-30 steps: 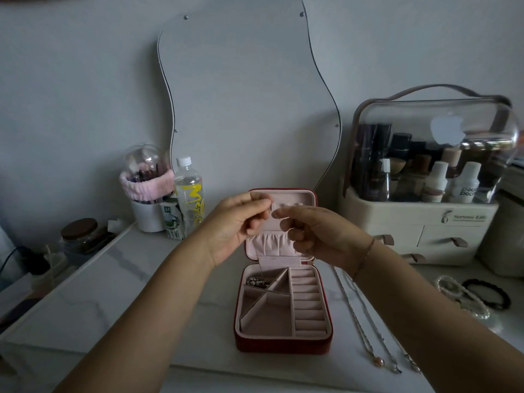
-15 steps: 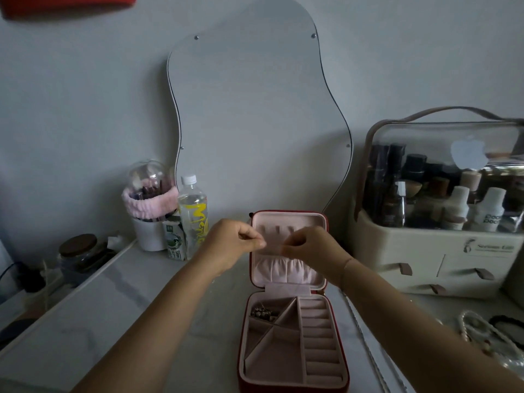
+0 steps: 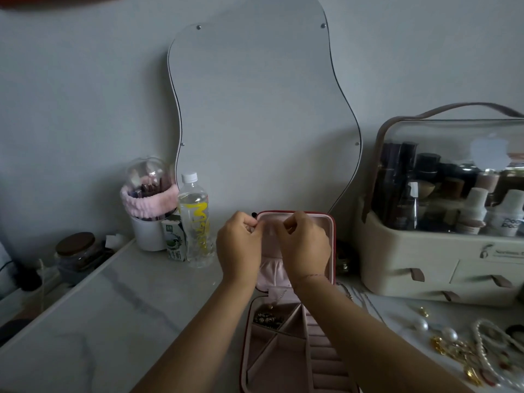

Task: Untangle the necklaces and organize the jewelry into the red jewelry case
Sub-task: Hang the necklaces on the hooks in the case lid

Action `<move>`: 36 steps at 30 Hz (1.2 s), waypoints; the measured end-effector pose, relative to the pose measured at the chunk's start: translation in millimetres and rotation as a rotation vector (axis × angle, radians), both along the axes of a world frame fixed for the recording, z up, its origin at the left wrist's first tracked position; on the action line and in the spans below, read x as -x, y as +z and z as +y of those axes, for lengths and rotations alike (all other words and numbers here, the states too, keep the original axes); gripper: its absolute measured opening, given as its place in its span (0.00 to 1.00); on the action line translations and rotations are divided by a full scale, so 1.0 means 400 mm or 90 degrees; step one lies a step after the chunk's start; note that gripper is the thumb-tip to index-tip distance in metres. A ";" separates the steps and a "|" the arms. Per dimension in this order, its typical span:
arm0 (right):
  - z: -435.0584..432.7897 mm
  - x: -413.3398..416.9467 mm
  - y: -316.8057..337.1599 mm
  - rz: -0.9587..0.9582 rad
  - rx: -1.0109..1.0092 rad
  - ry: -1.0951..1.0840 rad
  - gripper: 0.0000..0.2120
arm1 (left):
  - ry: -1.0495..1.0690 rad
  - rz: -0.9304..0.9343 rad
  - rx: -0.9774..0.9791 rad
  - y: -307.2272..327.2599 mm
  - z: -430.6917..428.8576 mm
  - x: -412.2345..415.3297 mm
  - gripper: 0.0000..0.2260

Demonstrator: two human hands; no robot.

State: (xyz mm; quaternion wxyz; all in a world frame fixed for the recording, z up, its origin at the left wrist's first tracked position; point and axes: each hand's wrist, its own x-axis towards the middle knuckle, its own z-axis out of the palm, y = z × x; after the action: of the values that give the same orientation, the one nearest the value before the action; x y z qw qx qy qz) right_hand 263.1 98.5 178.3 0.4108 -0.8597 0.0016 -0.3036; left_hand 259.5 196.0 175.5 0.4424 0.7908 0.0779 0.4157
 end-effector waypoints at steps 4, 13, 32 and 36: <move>0.000 -0.010 -0.006 0.020 0.052 -0.037 0.10 | 0.029 0.031 -0.021 -0.014 -0.014 -0.012 0.09; -0.026 -0.004 -0.043 0.059 0.096 0.018 0.10 | 0.007 0.058 -0.012 -0.068 0.006 0.012 0.07; -0.094 0.172 -0.055 0.297 -0.176 0.314 0.10 | -0.279 0.074 -0.026 -0.153 0.010 0.172 0.04; -0.125 0.205 -0.063 0.300 -0.108 0.302 0.08 | -0.241 0.018 -0.144 -0.153 0.013 0.122 0.15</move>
State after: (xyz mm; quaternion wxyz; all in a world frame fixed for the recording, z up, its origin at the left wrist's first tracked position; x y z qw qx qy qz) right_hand 181.1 48.5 153.1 0.5282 -0.8454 -0.0786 0.0086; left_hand 210.6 201.4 114.1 0.4196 0.8417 -0.1130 0.3205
